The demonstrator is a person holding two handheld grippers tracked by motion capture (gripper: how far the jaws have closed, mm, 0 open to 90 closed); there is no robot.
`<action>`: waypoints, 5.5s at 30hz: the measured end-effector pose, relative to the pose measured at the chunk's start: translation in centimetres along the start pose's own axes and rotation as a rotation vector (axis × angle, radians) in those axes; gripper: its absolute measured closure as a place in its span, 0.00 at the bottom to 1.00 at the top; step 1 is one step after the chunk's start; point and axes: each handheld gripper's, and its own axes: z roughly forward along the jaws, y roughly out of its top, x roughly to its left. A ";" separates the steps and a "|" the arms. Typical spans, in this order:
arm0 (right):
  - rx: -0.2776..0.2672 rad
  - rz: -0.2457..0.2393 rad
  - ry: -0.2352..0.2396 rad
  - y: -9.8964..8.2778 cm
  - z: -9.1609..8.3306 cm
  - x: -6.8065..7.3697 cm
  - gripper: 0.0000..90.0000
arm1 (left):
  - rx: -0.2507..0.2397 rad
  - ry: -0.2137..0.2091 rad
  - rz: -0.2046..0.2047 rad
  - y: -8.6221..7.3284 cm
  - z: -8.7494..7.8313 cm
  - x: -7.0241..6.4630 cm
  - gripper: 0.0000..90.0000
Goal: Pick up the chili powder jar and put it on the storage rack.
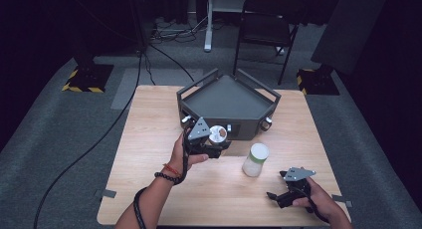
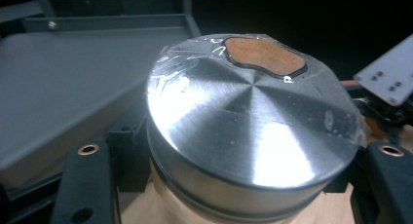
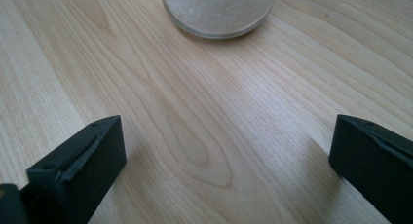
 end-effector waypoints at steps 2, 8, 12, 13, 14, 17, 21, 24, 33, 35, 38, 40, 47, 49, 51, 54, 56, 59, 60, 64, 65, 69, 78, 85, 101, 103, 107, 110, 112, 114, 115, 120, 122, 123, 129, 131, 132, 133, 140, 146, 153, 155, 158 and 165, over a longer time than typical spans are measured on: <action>0.000 -0.001 0.001 0.0 0.0 0.0 0.00 | -0.003 0.008 -0.006 0.5 0.0 0.3 0.35; 0.000 -0.003 0.004 0.0 0.0 -0.1 0.00 | -0.006 0.037 -0.004 1.9 0.0 0.8 0.35; 0.000 -0.003 0.004 0.0 0.0 -0.1 0.00 | -0.021 0.058 -0.001 2.8 -0.2 1.2 0.35; 0.000 -0.004 0.004 0.0 0.0 -0.1 0.00 | -0.022 0.069 0.005 3.2 -0.3 1.1 0.35; 0.000 -0.003 0.004 0.0 0.0 -0.1 0.00 | -0.023 0.078 0.010 3.5 -0.3 1.1 0.35; 0.000 -0.003 0.004 0.0 0.0 -0.1 0.00 | -0.030 0.102 0.011 4.5 -0.5 1.4 0.35; 0.000 -0.003 0.004 0.0 0.0 -0.1 0.00 | -0.034 0.123 0.010 5.4 -0.6 1.9 0.35; 0.000 -0.003 0.004 0.0 0.0 -0.1 0.00 | -0.034 0.137 0.010 6.1 -0.5 2.1 0.35; -0.001 -0.004 0.004 0.0 0.0 -0.1 0.00 | -0.040 0.172 0.011 7.6 0.1 3.1 0.35; 0.000 -0.004 0.004 0.0 0.0 -0.1 0.00 | -0.046 0.169 0.013 7.7 0.4 3.5 0.35; 0.000 -0.004 0.004 0.0 0.0 -0.1 0.00 | -0.046 0.179 0.010 7.9 0.7 3.7 0.35; 0.000 -0.004 0.004 0.0 0.0 -0.1 0.00 | -0.043 0.185 0.012 8.1 1.0 3.8 0.35; 0.000 -0.004 0.003 0.0 0.0 0.0 0.00 | -0.042 0.214 0.021 8.5 2.2 4.5 0.35; 0.000 -0.004 0.003 0.0 0.0 0.0 0.00 | -0.043 0.219 0.015 8.5 2.5 4.7 0.35; 0.000 -0.004 0.004 0.0 0.0 0.0 0.00 | -0.039 0.226 0.012 8.5 2.9 5.0 0.35; 0.000 -0.004 0.005 0.0 0.0 0.0 0.00 | -0.037 0.230 0.004 8.4 3.2 5.2 0.35; 0.000 -0.004 0.005 0.0 0.0 -0.1 0.00 | -0.033 0.235 -0.006 8.3 3.6 5.3 0.35; 0.000 -0.004 0.005 0.0 0.0 -0.1 0.00 | -0.004 0.262 0.002 8.6 4.3 5.3 0.35; 0.000 -0.004 0.005 0.0 0.0 -0.1 0.00 | -0.008 0.262 -0.016 8.5 4.4 5.5 0.35; 0.000 -0.004 0.005 0.0 0.0 -0.1 0.00 | 0.005 0.274 -0.030 8.4 4.8 5.9 0.35; 0.000 -0.005 0.005 0.0 0.0 -0.1 0.00 | 0.006 0.276 -0.036 8.3 4.8 6.0 0.35; 0.000 -0.004 0.006 0.0 0.0 -0.1 0.00 | -0.002 0.287 -0.068 7.6 4.9 6.4 0.35; -0.001 -0.005 0.006 0.0 0.0 -0.1 0.00 | -0.009 0.296 -0.123 5.8 5.6 7.1 0.35; -0.001 -0.005 0.007 0.0 0.0 -0.1 0.00 | -0.005 0.296 -0.131 5.0 6.2 7.3 0.35; -0.001 -0.009 0.010 0.0 0.0 -0.2 0.00 | -0.012 0.278 -0.137 4.4 6.4 7.5 0.32; 0.000 -0.009 0.010 0.0 0.0 -0.2 0.00 | -0.008 0.276 -0.131 4.5 6.4 7.5 0.28; -0.001 -0.011 0.012 0.0 0.0 -0.2 0.00 | 0.016 0.282 -0.096 4.8 6.4 7.2 0.15; -0.001 -0.010 0.012 0.0 0.1 -0.2 0.00 | 0.018 0.300 -0.061 5.1 6.5 6.5 0.06; -0.001 -0.011 0.012 0.0 0.1 -0.2 0.00 | 0.018 0.307 -0.049 5.2 6.5 6.4 0.04; -0.001 -0.011 0.013 0.0 0.1 -0.2 0.00 | 0.019 0.312 -0.041 5.4 6.4 6.2 0.03; 0.000 -0.012 0.013 0.0 0.1 -0.2 0.00 | 0.022 0.313 -0.033 5.6 6.3 6.1 0.03; -0.001 -0.014 0.015 0.1 0.1 -0.3 0.00 | -0.010 0.332 -0.012 6.2 5.1 5.8 0.03; -0.001 -0.014 0.015 0.1 0.1 -0.3 0.00 | -0.017 0.338 0.002 6.4 4.5 5.6 0.02; 0.000 -0.014 0.015 0.1 0.1 -0.3 0.00 | -0.017 0.339 0.008 6.6 4.3 5.6 0.02; 0.000 -0.014 0.015 0.1 0.1 -0.3 0.00 | 0.012 0.339 0.052 7.4 3.2 5.0 0.01; 0.000 -0.014 0.015 0.1 0.1 -0.3 0.00 | 0.012 0.334 0.065 7.5 2.9 4.8 0.00; 0.000 -0.014 0.015 0.1 0.1 -0.3 0.00 | 0.014 0.336 0.075 7.6 2.7 4.7 0.00; 0.000 -0.014 0.015 0.1 0.1 -0.3 0.00 | 0.015 0.340 0.084 7.7 2.6 4.5 0.00; 0.000 -0.014 0.015 0.1 0.1 -0.3 0.00 | 0.020 0.346 0.125 8.2 1.6 3.4 0.00; 0.000 -0.014 0.015 0.1 0.1 -0.3 0.00 | 0.005 0.321 0.169 8.4 0.9 2.3 0.00; 0.000 -0.015 0.015 0.1 0.1 -0.3 0.00 | 0.010 0.278 0.228 8.2 0.5 0.9 0.00; 0.000 -0.014 0.015 0.1 0.1 -0.3 0.00 | 0.014 0.267 0.236 8.1 0.4 0.6 0.00; 0.000 -0.014 0.015 0.1 0.1 -0.3 0.00 | 0.023 0.252 0.255 7.8 0.3 0.0 0.00; 0.000 -0.014 0.015 0.1 0.1 -0.3 0.00 | 0.040 0.213 0.288 7.0 -0.1 -0.9 0.00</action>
